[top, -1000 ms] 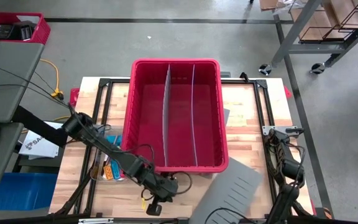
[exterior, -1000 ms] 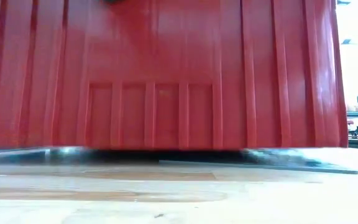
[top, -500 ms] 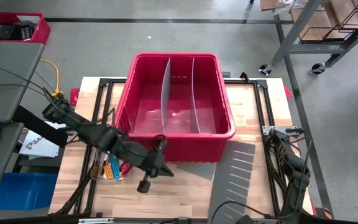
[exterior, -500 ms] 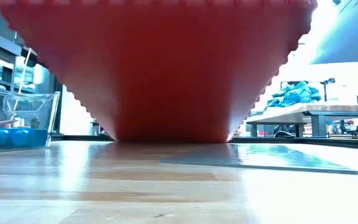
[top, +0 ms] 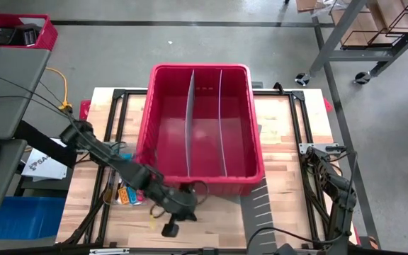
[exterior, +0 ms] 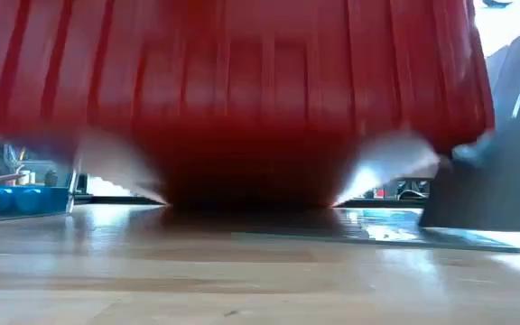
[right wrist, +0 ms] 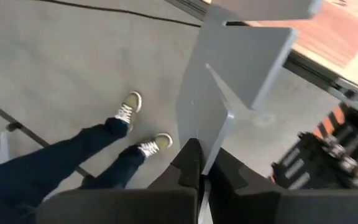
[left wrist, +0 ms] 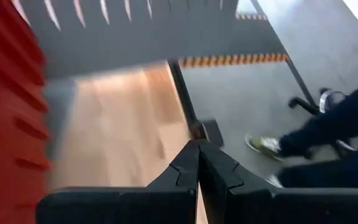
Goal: Sort Items/Unsort Items
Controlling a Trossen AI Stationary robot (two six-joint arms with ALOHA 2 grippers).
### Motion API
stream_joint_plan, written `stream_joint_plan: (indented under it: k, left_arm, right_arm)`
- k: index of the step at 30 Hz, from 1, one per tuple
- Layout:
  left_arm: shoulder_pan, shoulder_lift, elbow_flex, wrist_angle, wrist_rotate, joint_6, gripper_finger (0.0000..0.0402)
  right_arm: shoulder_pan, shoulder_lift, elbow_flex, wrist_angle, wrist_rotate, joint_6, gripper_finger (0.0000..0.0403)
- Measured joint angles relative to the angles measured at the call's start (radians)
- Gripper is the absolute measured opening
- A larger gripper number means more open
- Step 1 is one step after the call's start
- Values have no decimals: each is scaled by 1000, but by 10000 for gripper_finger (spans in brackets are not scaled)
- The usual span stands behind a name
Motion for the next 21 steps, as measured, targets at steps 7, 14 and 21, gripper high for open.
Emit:
stream_joint_plan:
  k: [7, 14, 21]
  left_arm:
    - [-3, 143, 0, 16, 235, -235, 0]
    - [30, 203, 0, 40, 495, -371, 0]
    - [58, 146, 2, 375, 764, -420, 0]
  right_arm:
    - [0, -37, -5, -34, -89, 16, 0]
    - [1, -108, -8, -178, -177, 37, 0]
    - [1, -167, -49, -165, -164, 33, 0]
